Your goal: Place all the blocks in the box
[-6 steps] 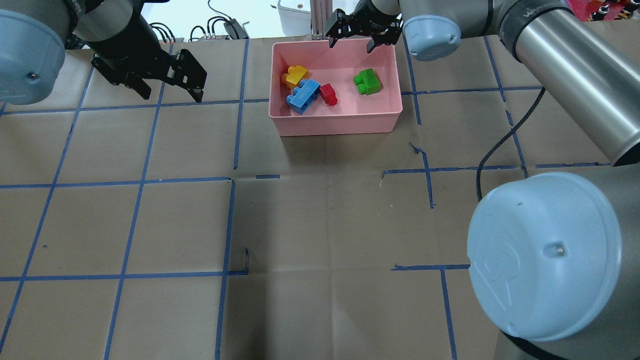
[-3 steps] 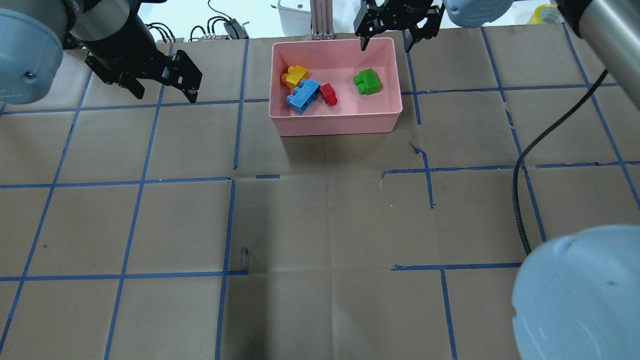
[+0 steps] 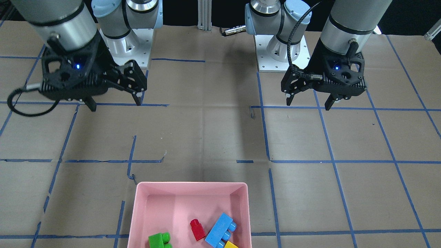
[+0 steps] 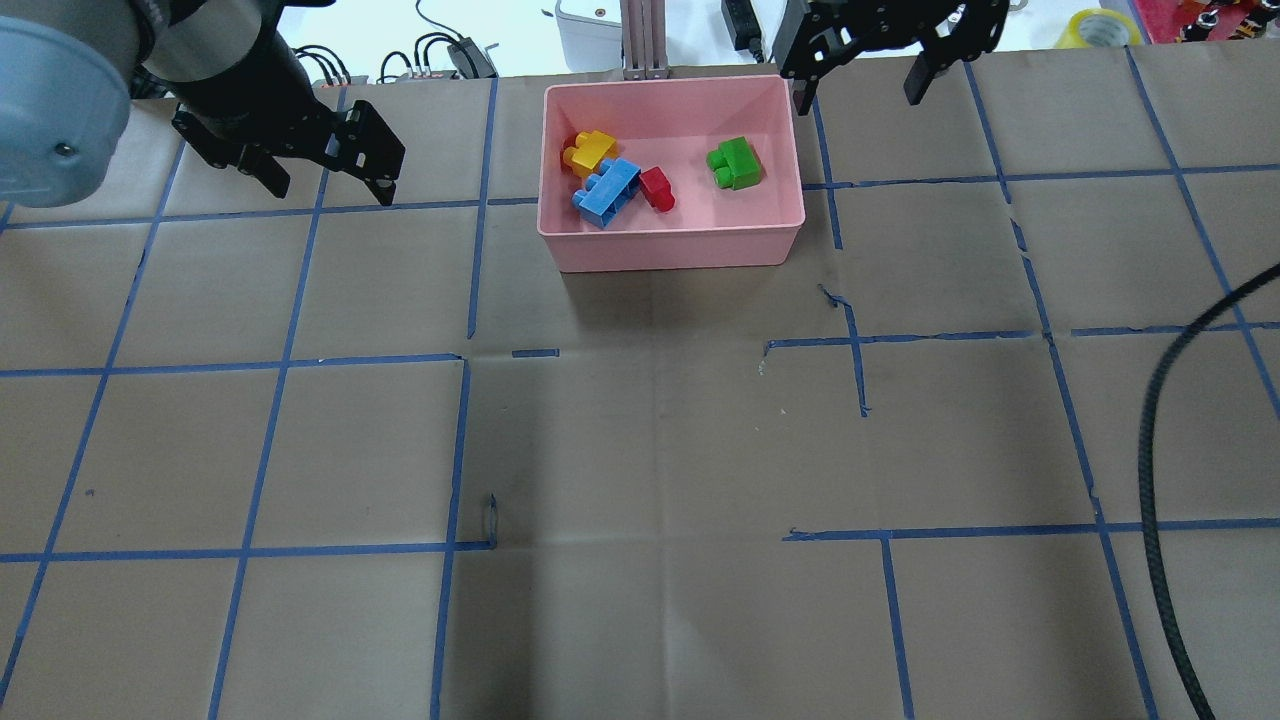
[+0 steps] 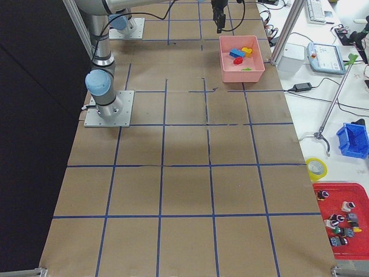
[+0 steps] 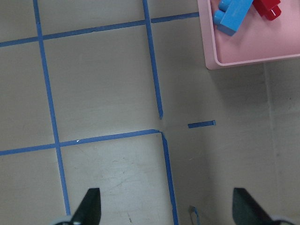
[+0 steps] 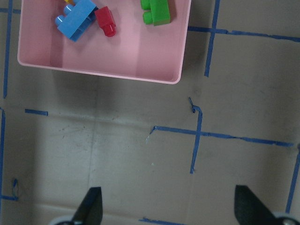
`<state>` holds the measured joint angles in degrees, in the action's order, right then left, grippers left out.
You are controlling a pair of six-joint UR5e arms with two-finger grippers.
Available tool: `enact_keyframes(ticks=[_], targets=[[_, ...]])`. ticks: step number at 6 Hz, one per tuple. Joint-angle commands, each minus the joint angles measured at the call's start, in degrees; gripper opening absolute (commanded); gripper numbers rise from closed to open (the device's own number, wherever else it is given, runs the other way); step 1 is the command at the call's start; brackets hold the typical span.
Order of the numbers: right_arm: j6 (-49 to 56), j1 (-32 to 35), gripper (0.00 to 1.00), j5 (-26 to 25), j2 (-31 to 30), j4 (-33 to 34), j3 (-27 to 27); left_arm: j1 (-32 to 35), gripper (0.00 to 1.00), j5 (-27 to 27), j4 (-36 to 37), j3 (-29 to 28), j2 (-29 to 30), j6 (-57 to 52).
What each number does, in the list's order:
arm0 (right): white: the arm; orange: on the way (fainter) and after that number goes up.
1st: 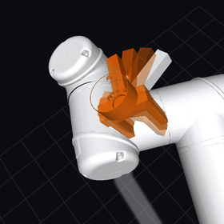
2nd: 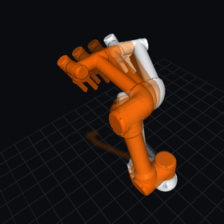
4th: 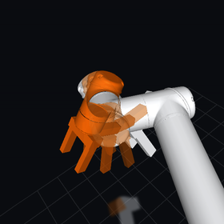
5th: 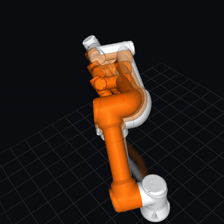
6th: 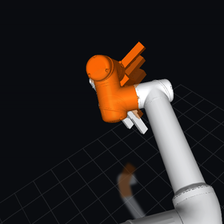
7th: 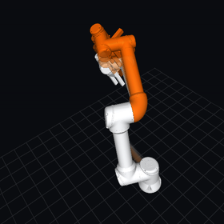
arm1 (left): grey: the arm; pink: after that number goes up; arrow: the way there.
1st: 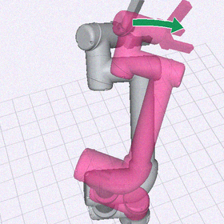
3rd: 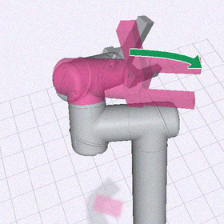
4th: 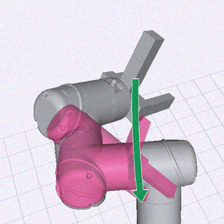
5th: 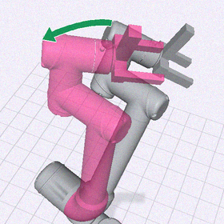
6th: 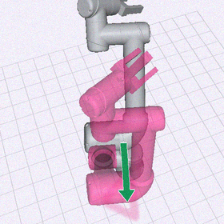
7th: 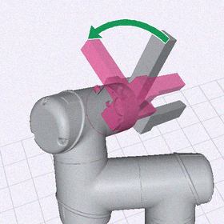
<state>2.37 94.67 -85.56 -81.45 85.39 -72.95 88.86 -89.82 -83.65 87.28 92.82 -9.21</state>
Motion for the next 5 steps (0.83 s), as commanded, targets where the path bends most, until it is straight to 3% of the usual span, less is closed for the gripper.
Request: enact_keyframes(ticks=[1, 2, 4, 5], targets=[[-0.61, -0.01, 1.00, -0.05, -11.05, 0.03, -15.97, 0.00, 1.00, 0.09, 0.06, 0.00, 0.08, 0.06], [-0.70, -0.27, 1.00, -0.31, -14.93, 0.21, -21.21, 0.00, 1.00, 0.09, 0.15, 0.00, 0.08, 0.06], [-0.61, -0.89, 1.00, -6.68, -15.58, 0.13, -21.09, 0.09, 1.00, 0.09, 0.15, 0.00, 0.17, 0.24], [-0.78, -0.89, 1.00, -6.72, -15.58, 0.21, -20.74, 0.17, 1.00, 0.00, 0.15, 0.00, 0.17, 0.24]])
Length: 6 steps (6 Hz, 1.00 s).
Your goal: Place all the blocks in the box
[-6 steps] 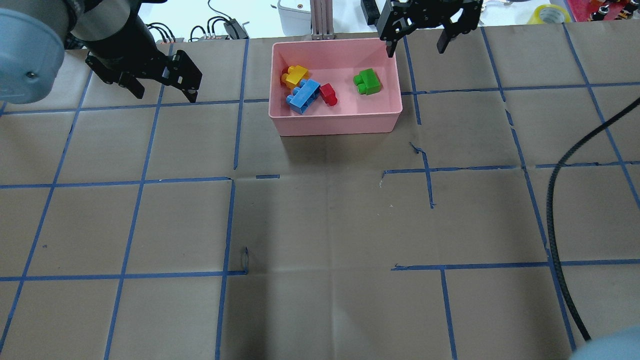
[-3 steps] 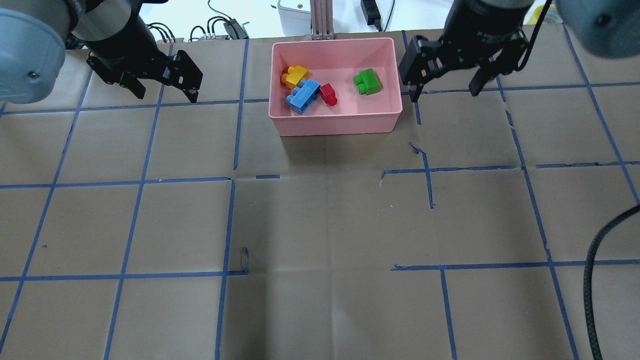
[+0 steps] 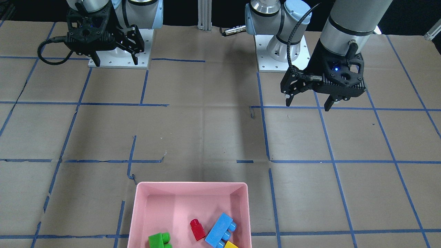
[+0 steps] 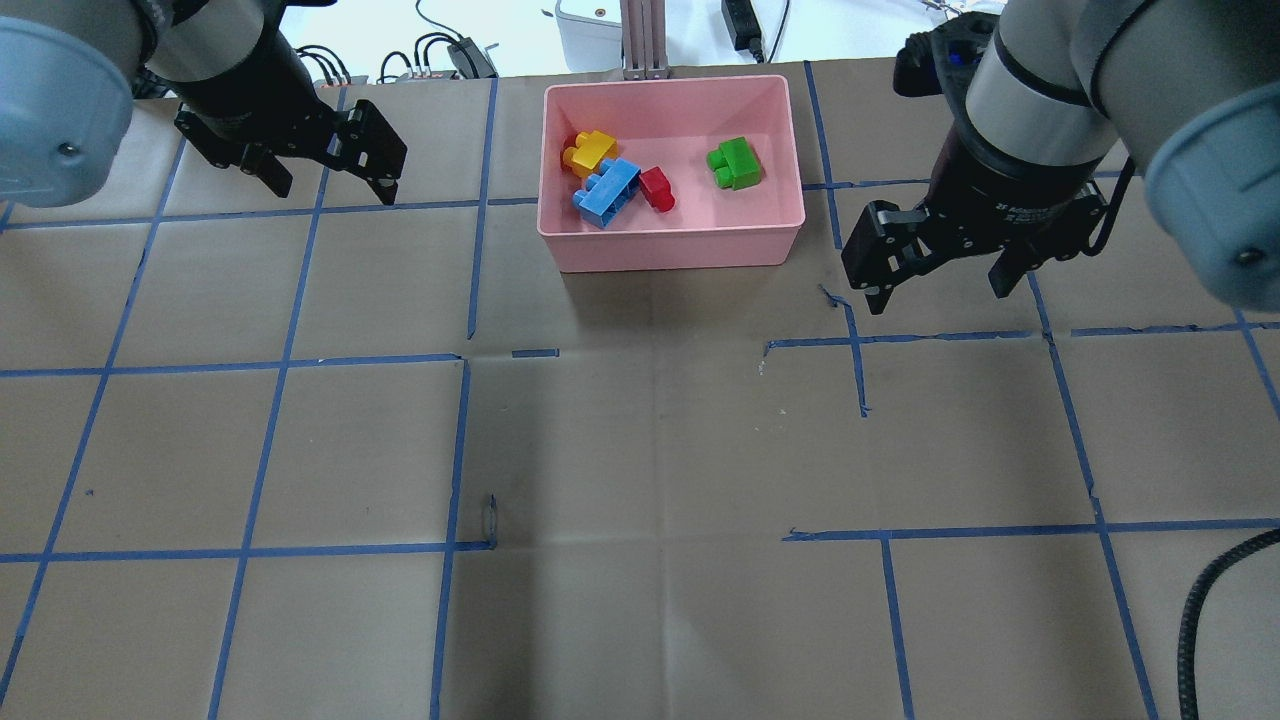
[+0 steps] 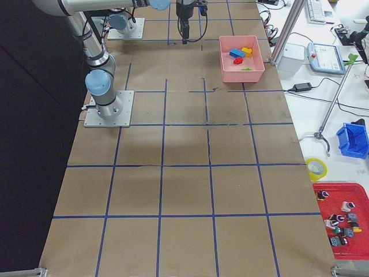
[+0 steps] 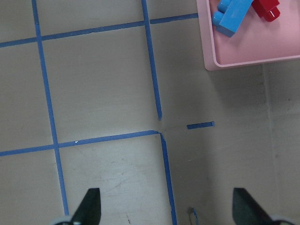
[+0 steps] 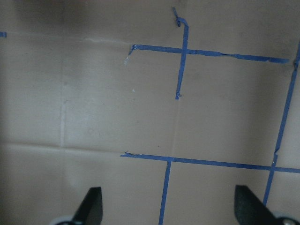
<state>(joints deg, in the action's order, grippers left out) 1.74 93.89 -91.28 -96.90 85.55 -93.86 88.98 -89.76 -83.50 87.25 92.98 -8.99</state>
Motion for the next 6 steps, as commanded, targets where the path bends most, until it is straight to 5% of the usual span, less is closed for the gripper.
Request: enact_keyframes(ticks=[1, 6], targets=[[-0.33, -0.28, 1.00, -1.01, -0.22, -0.03, 0.08, 0.06, 1.00, -0.06, 0.00, 0.02, 0.01, 0.02], [-0.42, 0.24, 1.00, -0.13, -0.05, 0.06, -0.01, 0.06, 1.00, -0.06, 0.09, 0.02, 0.01, 0.02]])
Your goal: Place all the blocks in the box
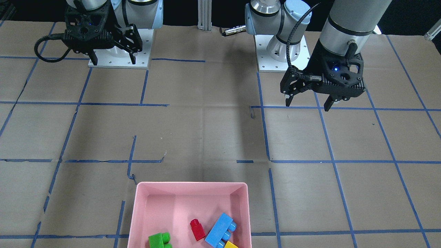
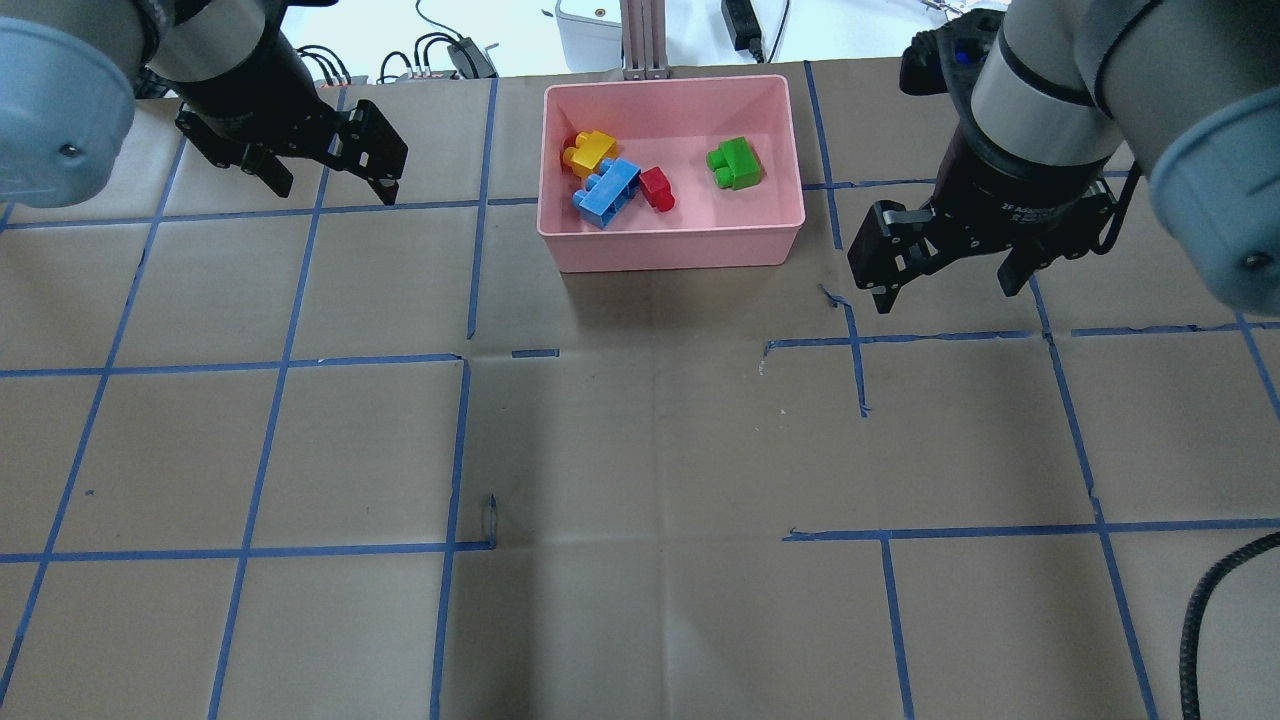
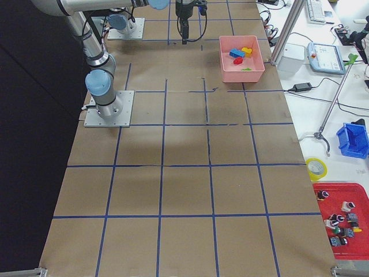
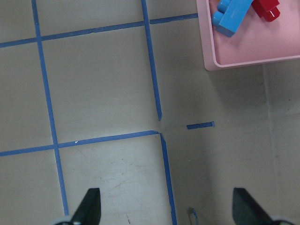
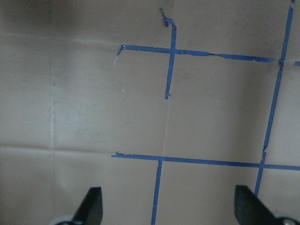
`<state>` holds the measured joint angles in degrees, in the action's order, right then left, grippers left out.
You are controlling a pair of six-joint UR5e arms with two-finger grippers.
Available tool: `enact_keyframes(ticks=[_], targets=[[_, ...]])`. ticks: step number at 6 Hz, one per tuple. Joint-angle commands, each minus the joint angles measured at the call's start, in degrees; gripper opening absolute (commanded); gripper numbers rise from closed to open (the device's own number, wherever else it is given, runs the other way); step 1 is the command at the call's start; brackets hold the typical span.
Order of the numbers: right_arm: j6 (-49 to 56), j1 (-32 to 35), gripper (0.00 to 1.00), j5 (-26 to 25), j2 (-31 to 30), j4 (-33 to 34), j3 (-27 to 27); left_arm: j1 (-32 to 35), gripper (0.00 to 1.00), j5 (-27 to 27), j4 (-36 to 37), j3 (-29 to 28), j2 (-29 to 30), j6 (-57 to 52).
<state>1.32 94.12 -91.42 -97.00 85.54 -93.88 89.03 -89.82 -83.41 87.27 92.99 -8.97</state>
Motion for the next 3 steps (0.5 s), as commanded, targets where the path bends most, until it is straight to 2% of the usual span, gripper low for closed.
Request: enact_keyframes(ticks=[1, 3], targets=[[0.00, 0.01, 1.00, 0.02, 0.06, 0.07, 0.01, 0.00, 1.00, 0.00, 0.00, 0.01, 0.00, 0.00], [0.00, 0.01, 1.00, 0.10, 0.41, -0.02, -0.08, 0.09, 1.00, 0.09, 0.00, 0.01, 0.00, -0.08]])
